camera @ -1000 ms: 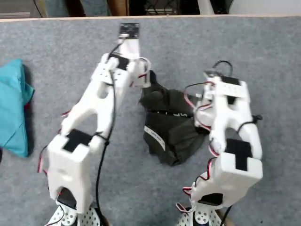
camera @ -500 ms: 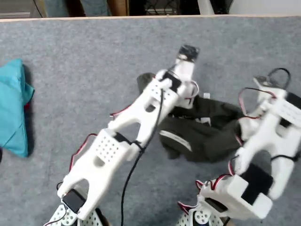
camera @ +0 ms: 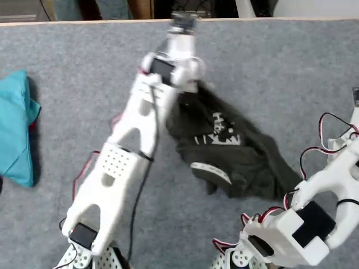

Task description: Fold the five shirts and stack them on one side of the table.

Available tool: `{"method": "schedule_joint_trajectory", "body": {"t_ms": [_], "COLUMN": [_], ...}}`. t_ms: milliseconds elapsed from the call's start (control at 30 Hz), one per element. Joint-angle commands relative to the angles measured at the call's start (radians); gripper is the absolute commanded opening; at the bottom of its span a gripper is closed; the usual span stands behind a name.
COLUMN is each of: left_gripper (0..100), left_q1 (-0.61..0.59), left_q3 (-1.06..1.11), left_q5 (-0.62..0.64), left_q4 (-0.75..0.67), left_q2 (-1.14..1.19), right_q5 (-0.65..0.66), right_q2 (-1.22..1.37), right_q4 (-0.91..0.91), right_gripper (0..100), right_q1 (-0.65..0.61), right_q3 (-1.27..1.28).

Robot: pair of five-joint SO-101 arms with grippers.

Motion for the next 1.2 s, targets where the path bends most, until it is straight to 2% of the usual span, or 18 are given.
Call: {"method": "schedule_joint_trajectory", "body": {"t_ms": [0, 100, 233, 367, 467, 567, 700, 800, 900, 967, 1033, 1100, 1167], "left_gripper": [3, 3, 3, 3, 3, 3, 3, 3, 3, 3, 3, 3, 3], "left_q1": [-0.154, -0.271, -0.397, -0.483, -0.519, -0.573, -0.616, -0.641, -0.661, -0.677, -0.688, -0.685, -0.685], "left_q3": [-0.054, -0.059, -0.053, -0.015, 0.209, 0.443, 0.648, 0.728, 0.771, 0.806, 0.823, 0.835, 0.842], "left_q5": [-0.011, -0.018, -0.069, -0.17, -0.209, -0.221, -0.222, -0.224, -0.224, -0.226, -0.278, -0.347, -0.384], "left_q4": [0.11, 0.143, 0.144, 0.146, 0.147, 0.144, 0.129, 0.089, 0.081, 0.075, 0.075, 0.083, 0.095], "left_q2": [-0.103, -0.14, -0.229, -0.298, -0.348, -0.427, -0.477, -0.486, -0.486, -0.488, -0.488, -0.488, -0.488], "right_q5": [-0.043, -0.084, -0.172, -0.384, -0.5, -0.549, -0.634, -0.703, -0.707, -0.706, -0.703, -0.683, -0.62], "right_q2": [0.012, 0.025, 0.033, 0.033, 0.047, 0.101, 0.236, 0.401, 0.567, 0.647, 0.687, 0.702, 0.702], "right_q4": [-0.098, -0.069, 0.117, 0.192, 0.19, 0.192, 0.124, 0.083, 0.15, 0.259, 0.377, 0.465, 0.537], "right_gripper": [2.1, 2.1, 3.9, 18.8, 27.8, 27.8, 26.6, 26.6, 25.7, 17.6, 2.3, 3.9, 1.0], "right_q1": [-0.08, -0.189, -0.393, -0.574, -0.698, -0.833, -0.997, -1.056, -1.065, -1.059, -1.03, -0.987, -0.945], "right_q3": [-0.033, -0.073, -0.133, -0.179, -0.182, -0.183, -0.239, -0.348, -0.476, -0.573, -0.661, -0.719, -0.763]}}
